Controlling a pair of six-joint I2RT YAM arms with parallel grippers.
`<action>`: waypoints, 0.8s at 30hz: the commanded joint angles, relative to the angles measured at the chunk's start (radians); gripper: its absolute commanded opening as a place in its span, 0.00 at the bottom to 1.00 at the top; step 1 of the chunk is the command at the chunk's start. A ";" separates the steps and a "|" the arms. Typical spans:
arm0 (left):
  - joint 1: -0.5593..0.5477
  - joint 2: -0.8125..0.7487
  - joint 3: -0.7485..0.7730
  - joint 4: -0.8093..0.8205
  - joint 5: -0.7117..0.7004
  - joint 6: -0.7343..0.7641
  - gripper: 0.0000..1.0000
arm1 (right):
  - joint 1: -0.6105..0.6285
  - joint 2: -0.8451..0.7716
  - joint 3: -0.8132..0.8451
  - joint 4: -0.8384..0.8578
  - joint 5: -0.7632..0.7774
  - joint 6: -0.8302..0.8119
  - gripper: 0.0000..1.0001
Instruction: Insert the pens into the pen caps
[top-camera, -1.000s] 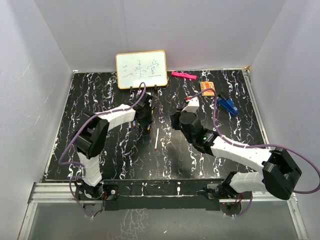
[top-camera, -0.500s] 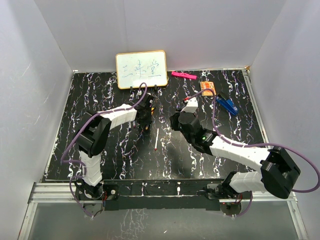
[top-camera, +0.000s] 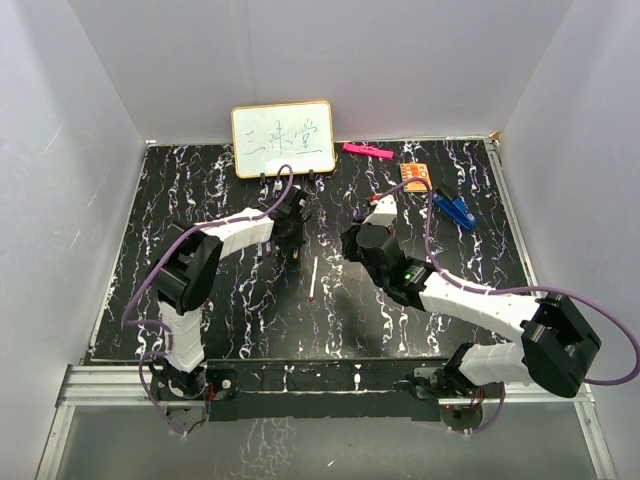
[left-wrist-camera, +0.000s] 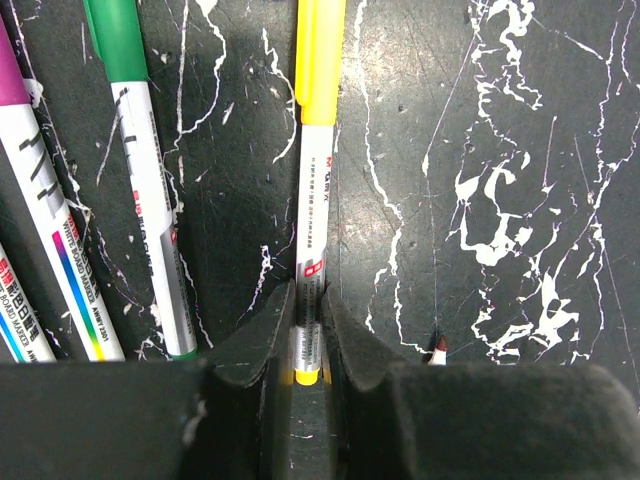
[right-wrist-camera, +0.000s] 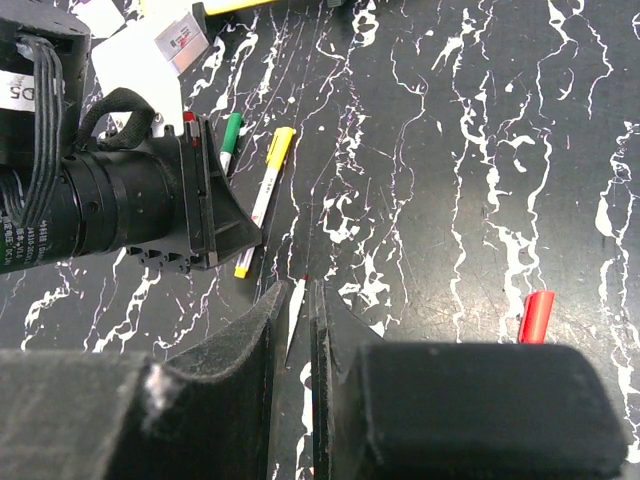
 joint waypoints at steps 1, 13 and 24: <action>0.003 -0.002 0.007 0.007 -0.007 -0.016 0.09 | 0.000 -0.007 0.023 0.012 0.023 0.004 0.14; 0.002 -0.015 0.055 -0.015 -0.066 0.026 0.31 | 0.000 0.006 0.036 0.000 0.080 -0.003 0.56; 0.001 -0.146 0.061 0.006 -0.042 0.050 0.37 | -0.069 0.006 0.040 -0.131 0.148 0.096 0.98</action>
